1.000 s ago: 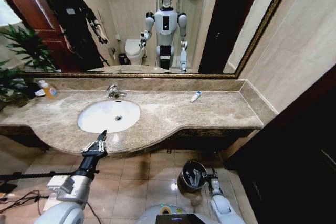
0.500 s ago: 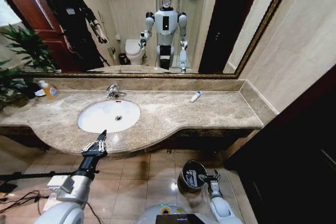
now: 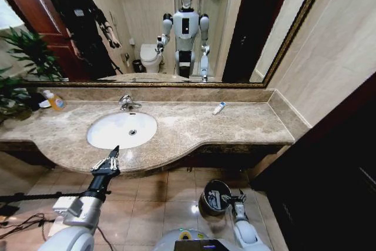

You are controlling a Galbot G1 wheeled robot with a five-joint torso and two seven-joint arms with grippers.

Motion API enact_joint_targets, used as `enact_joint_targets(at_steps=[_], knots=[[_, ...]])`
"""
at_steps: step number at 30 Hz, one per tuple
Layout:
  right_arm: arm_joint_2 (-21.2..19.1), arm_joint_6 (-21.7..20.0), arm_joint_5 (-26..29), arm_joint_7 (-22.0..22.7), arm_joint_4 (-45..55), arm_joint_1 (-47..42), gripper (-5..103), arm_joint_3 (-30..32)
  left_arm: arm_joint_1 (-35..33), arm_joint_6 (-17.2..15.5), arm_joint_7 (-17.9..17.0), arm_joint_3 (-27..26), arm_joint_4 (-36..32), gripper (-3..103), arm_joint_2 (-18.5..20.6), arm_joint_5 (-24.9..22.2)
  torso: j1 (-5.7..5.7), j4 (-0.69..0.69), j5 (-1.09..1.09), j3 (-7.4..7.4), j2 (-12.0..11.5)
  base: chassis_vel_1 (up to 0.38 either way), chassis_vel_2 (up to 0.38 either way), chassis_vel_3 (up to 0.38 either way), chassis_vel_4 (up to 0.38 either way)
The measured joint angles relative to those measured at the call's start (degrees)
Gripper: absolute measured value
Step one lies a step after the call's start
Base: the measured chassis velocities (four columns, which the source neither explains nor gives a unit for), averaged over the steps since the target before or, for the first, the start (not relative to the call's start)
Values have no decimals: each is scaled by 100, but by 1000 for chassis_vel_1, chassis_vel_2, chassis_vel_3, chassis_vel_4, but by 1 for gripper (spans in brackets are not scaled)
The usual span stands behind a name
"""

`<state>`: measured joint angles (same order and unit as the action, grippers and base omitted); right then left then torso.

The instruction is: Pick up the trash from the sink and place it in the trash bin.

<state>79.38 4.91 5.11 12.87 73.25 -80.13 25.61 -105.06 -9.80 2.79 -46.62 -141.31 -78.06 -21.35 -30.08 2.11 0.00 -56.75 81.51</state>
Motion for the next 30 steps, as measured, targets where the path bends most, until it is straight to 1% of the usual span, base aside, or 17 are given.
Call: enact_joint_targets(at_steps=[2, 7, 8, 11, 12, 15, 16, 19, 20, 22, 24, 25, 27, 28, 30], knots=[[-13, -13, 36, 4, 77, -31, 100, 5, 0, 0, 0, 0, 0, 0, 0, 0, 0, 0, 0, 0, 0, 0, 0, 0, 0], [-203, -55, 256, 62, 979, -429, 100, 64, 0, 0, 0, 0, 0, 0, 0, 0, 0, 0, 0, 0, 0, 0, 0, 0, 0], [-203, -55, 256, 62, 979, -429, 100, 64, 0, 0, 0, 0, 0, 0, 0, 0, 0, 0, 0, 0, 0, 0, 0, 0, 0], [-279, -104, 430, 130, 1897, -823, 100, 135, 0, 0, 0, 0, 0, 0, 0, 0, 0, 0, -1, 0, 0, 0, 0, 0, 0], [-279, -104, 430, 130, 1897, -823, 100, 135, 0, 0, 0, 0, 0, 0, 0, 0, 0, 0, -1, 0, 0, 0, 0, 0, 0], [-234, -269, 610, 320, 2750, -1151, 100, 126, 0, 0, 0, 0, 0, 0, 0, 0, 0, 0, -1, 0, 0, 0, 0, 0, 0], [-234, -269, 610, 320, 2750, -1151, 100, 126, 0, 0, 0, 0, 0, 0, 0, 0, 0, 0, -1, 0, 0, 0, 0, 0, 0], [-146, -432, 642, 513, 3606, -1454, 100, 107, 0, 0, 0, 0, 0, 0, 0, 0, 0, 0, -1, 0, 0, 0, 0, 0, 0], [-146, -432, 642, 513, 3606, -1454, 100, 107, 0, 0, 0, 0, 0, 0, 0, 0, 0, 0, -1, 0, 0, 0, 0, 0, 0], [-161, -587, 672, 628, 4193, -1603, 100, 70, 0, 0, 0, 0, 0, 0, 0, 0, 0, -1, -1, 0, 1, 0, 0, 0, 0], [-240, -821, 738, 745, 4595, -1534, 100, 14, 0, 0, 0, 0, 0, 0, 0, 0, 1, -1, -2, 0, 1, 0, 0, 0, 0], [-240, -821, 738, 745, 4595, -1534, 100, 14, 0, 0, 0, 0, 0, 0, 0, 0, 1, -1, -2, 0, 1, 0, 0, 0, 0], [-361, -1117, 814, 995, 4837, -1175, 100, -116, 0, 0, 0, 0, 0, 0, 0, 0, 1, -1, -2, 0, 1, 0, 0, 0, 0], [-361, -1117, 814, 995, 4837, -1175, 100, -116, 0, 0, 0, 0, 0, 0, 0, 0, 1, -1, -2, 0, 1, 0, 0, 0, 0], [-464, -1314, 928, 1142, 4860, -798, 100, -239, 0, 0, 0, 0, 0, 0, 0, 0, 0, 0, 0, 0, 0, 0, 0, 0, 0]])
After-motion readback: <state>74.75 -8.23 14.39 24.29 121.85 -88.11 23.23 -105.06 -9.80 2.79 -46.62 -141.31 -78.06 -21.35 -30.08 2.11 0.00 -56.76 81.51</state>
